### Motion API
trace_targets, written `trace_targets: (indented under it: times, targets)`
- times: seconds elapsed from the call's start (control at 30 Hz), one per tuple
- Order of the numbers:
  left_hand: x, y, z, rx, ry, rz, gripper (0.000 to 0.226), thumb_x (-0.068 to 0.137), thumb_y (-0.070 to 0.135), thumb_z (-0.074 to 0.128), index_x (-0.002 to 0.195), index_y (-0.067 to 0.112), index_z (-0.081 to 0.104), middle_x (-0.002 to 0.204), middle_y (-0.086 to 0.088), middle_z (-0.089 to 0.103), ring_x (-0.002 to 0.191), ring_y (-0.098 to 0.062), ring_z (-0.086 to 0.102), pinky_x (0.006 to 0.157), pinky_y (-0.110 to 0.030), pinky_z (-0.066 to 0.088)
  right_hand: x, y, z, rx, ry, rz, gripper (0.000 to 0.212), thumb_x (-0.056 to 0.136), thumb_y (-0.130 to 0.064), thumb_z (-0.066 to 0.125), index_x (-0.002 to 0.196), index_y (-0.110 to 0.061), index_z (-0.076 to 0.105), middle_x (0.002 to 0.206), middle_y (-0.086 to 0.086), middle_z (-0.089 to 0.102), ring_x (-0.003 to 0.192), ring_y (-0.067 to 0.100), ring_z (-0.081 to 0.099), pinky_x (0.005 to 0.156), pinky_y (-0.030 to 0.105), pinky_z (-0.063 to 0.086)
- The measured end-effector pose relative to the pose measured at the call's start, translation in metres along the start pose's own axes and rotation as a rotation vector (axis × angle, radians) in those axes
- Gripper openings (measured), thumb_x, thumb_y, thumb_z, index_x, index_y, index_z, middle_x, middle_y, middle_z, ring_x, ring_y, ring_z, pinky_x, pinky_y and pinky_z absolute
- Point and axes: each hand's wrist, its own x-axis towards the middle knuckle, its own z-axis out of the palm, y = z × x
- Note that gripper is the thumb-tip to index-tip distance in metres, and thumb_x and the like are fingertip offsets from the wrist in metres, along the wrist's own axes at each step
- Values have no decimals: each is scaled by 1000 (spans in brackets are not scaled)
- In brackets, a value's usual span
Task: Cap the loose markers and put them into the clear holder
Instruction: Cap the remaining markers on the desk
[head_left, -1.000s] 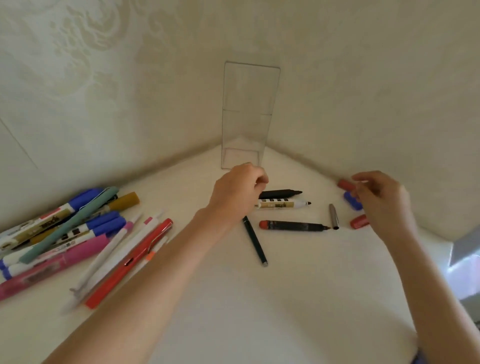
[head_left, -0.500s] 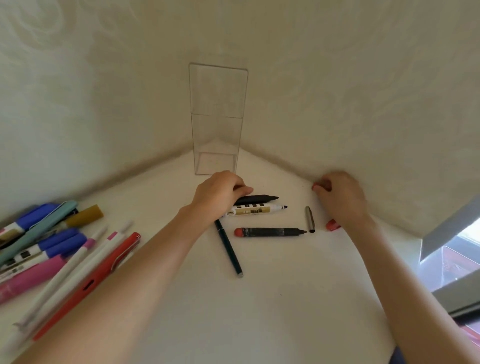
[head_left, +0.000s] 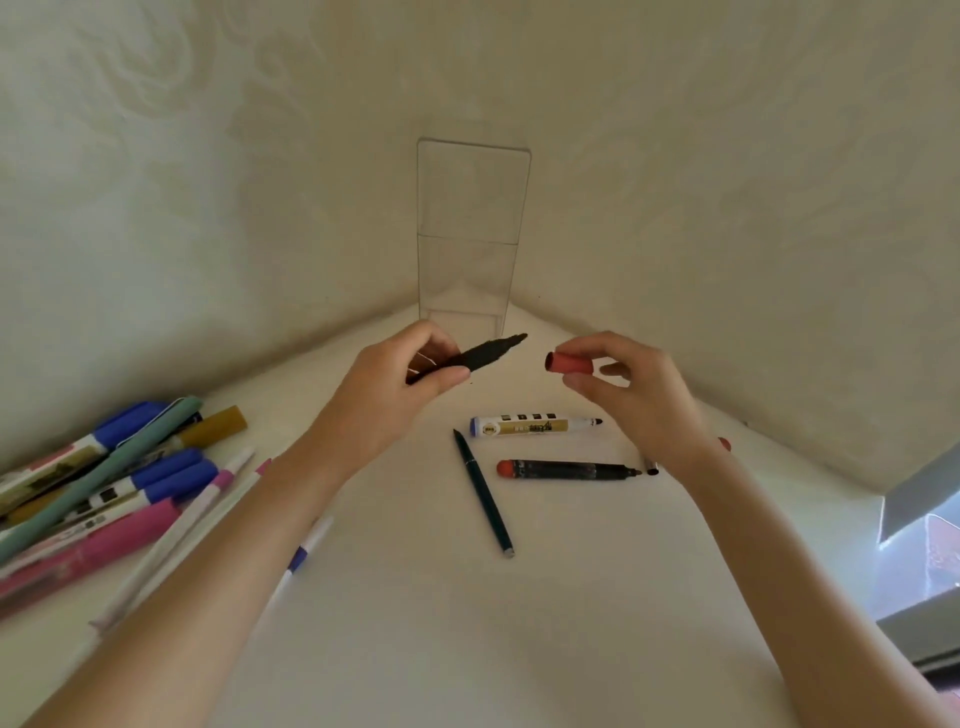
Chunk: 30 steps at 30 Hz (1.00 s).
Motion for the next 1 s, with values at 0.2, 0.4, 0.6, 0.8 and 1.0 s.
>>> trace_targets:
  times: [0.2,0.4,0.6,0.8,1.0]
  targets:
    - [-42,-1,-8,-17,133,5,8,81,21,67,87,21,62,84,13,64,82,-3,57,69,-15,43,-15,-24,19,236,-23,-35,26,84,-8,64,101,-28,66,97,-19,70,98,4,64,95,42,48]
    - [-46,-3,-6,79,131,60,12,79,26,70,85,29,60,83,16,61,81,-5,56,71,-31,46,-22,-23,24,218,-58,-57,30,85,-8,63,102,-34,64,101,-18,70,101,4,63,96,41,49]
    - [-51,-1,-10,179,62,107,11,81,40,62,90,35,58,86,20,61,78,-7,59,71,-33,50,-24,-21,22,0,-121,-200,36,87,-13,61,104,-45,58,101,-20,62,101,7,58,91,27,47]
    - [-55,0,-8,167,-62,72,28,75,57,52,95,39,59,83,24,62,75,-1,56,67,-24,45,-28,-26,27,167,-137,-164,32,84,-8,64,101,-35,60,95,-16,65,92,2,61,82,13,47]
    - [-56,-1,-9,222,-121,94,17,84,49,55,95,38,60,77,12,64,71,-8,54,62,-30,41,-32,-26,31,169,-155,-206,24,82,-8,66,96,-27,67,87,-11,68,84,14,63,81,23,52]
